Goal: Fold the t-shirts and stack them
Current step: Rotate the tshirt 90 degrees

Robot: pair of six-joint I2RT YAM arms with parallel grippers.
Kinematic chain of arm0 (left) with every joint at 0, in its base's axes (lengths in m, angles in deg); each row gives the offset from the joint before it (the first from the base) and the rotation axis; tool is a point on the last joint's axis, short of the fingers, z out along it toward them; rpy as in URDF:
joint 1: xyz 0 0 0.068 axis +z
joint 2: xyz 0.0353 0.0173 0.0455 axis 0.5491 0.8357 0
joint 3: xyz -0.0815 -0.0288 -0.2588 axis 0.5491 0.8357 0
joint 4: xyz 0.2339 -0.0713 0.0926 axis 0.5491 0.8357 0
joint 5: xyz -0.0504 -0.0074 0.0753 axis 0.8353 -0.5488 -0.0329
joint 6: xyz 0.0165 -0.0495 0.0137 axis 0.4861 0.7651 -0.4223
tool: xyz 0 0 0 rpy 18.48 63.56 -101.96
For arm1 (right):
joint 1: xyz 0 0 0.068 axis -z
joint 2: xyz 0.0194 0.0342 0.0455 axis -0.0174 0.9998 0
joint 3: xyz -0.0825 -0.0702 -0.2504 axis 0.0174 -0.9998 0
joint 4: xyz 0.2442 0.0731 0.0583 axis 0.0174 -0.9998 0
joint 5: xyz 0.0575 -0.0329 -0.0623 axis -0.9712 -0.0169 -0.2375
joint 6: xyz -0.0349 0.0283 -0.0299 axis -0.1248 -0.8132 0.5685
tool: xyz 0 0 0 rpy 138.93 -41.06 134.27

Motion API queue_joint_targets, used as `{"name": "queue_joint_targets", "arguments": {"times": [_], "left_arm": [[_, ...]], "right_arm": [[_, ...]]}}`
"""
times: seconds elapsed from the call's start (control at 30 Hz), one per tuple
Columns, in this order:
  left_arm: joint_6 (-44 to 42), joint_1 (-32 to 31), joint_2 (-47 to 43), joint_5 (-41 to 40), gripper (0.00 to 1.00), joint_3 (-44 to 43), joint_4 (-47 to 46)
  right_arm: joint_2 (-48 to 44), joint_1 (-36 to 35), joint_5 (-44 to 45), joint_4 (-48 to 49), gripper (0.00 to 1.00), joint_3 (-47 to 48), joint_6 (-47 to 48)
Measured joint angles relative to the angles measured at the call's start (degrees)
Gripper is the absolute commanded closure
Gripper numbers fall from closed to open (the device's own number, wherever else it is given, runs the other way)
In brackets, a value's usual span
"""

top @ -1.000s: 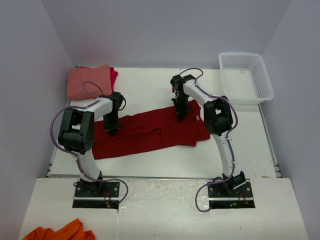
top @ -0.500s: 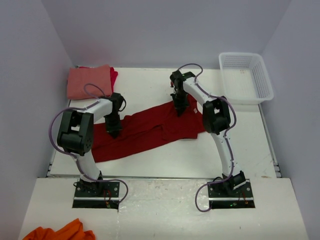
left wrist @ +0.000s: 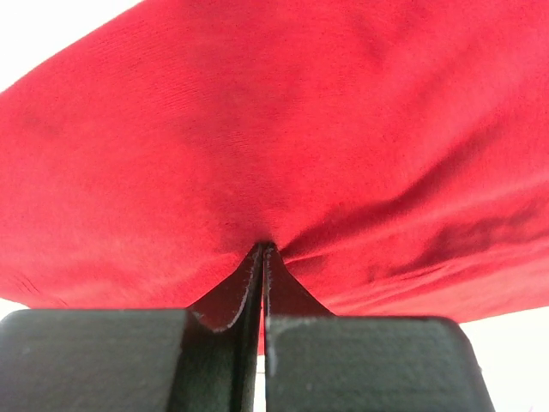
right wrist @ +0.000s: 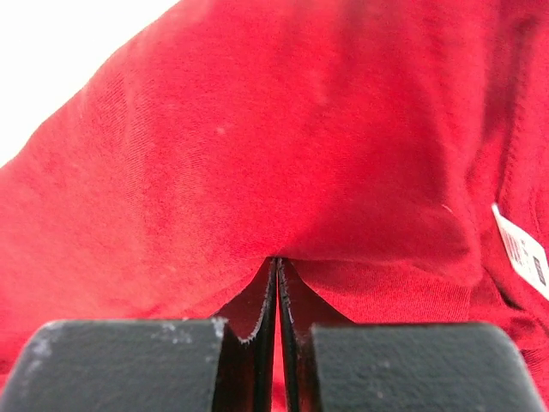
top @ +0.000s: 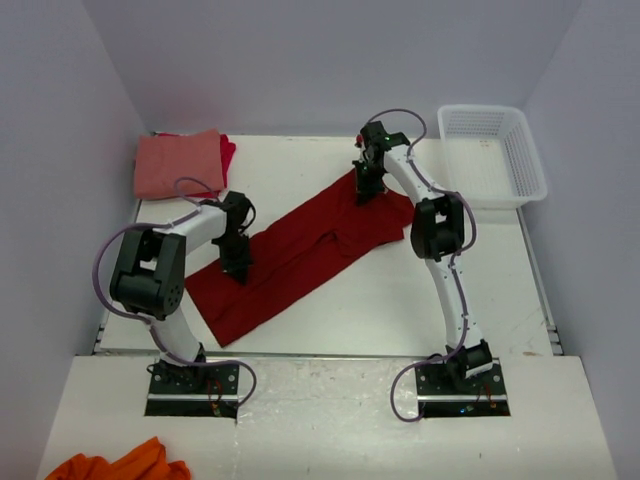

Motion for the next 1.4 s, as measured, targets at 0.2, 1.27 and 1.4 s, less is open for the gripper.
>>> {"name": "queue_joint_targets", "arguments": {"times": [0.2, 1.27, 1.4], "left_arm": [[1.68, -6.64, -0.37, 4.17, 1.0, 0.81, -1.11], [-11.89, -15.78, 32.35, 26.34, 1.0, -65.46, -4.87], [-14.51, -11.93, 42.51, 36.54, 1.0, -71.8, -5.38]], "right_arm": [[2.14, 2.6, -4.09, 4.15, 1.0, 3.23, 0.2], [-83.65, -11.45, -11.74, 22.77, 1.0, -77.29, -7.87], [-86.05, -14.49, -12.0, 22.75, 1.0, -87.45, -11.56]]}}
